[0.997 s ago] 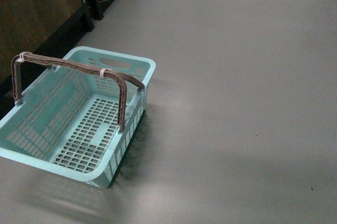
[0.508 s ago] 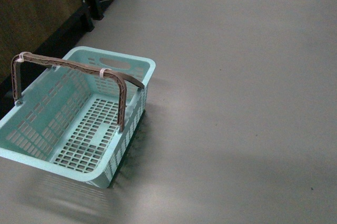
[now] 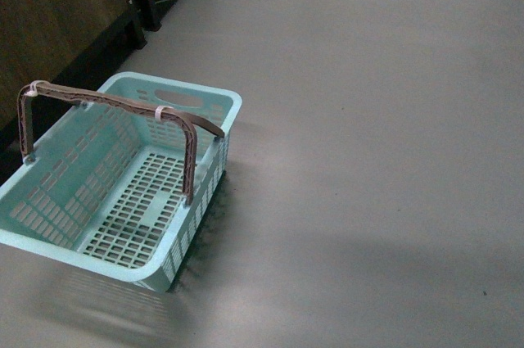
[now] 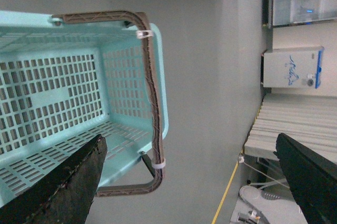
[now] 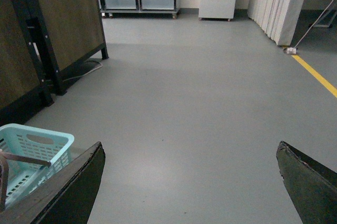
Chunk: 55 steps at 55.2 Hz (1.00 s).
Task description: Pick mango and avocado into basket
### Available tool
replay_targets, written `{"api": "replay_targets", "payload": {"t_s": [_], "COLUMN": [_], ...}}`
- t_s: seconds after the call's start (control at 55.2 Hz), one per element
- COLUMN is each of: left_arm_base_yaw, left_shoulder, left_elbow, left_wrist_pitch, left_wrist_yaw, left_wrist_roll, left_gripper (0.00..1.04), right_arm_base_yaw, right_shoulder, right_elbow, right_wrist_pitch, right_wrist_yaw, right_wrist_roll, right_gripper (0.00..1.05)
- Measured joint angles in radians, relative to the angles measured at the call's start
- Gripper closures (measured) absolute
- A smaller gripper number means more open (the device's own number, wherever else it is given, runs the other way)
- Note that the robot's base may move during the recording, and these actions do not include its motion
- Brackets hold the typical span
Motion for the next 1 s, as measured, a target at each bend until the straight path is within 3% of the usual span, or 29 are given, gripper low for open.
{"api": "replay_targets", "payload": {"t_s": [0.109, 0.308, 0.725, 0.997], "left_arm_base_yaw": [-0.04, -0.127, -0.21, -0.251], "left_shoulder": [0.299, 0.635, 0.929, 1.018], "left_elbow": [0.13, 0.422, 0.874, 1.019], "left_wrist_pitch": [0.077, 0.032, -0.109, -0.18], "left_wrist_yaw": [-0.039, -0.079, -0.093, -0.089], "left_wrist_roll": [-0.092, -0.174, -0.206, -0.195], "left_gripper": [0.07, 0.07, 0.08, 0.51], "right_arm_base_yaw": [0.0, 0.0, 0.0, 0.0], "right_shoulder": [0.0, 0.0, 0.0, 0.0], "right_elbow": [0.0, 0.0, 0.0, 0.0], "right_wrist_pitch": [0.0, 0.0, 0.0, 0.0], "right_wrist_yaw": [0.0, 0.0, 0.0, 0.0], "right_wrist_roll": [0.0, 0.0, 0.0, 0.0], "right_gripper": [0.08, 0.08, 0.08, 0.08]}}
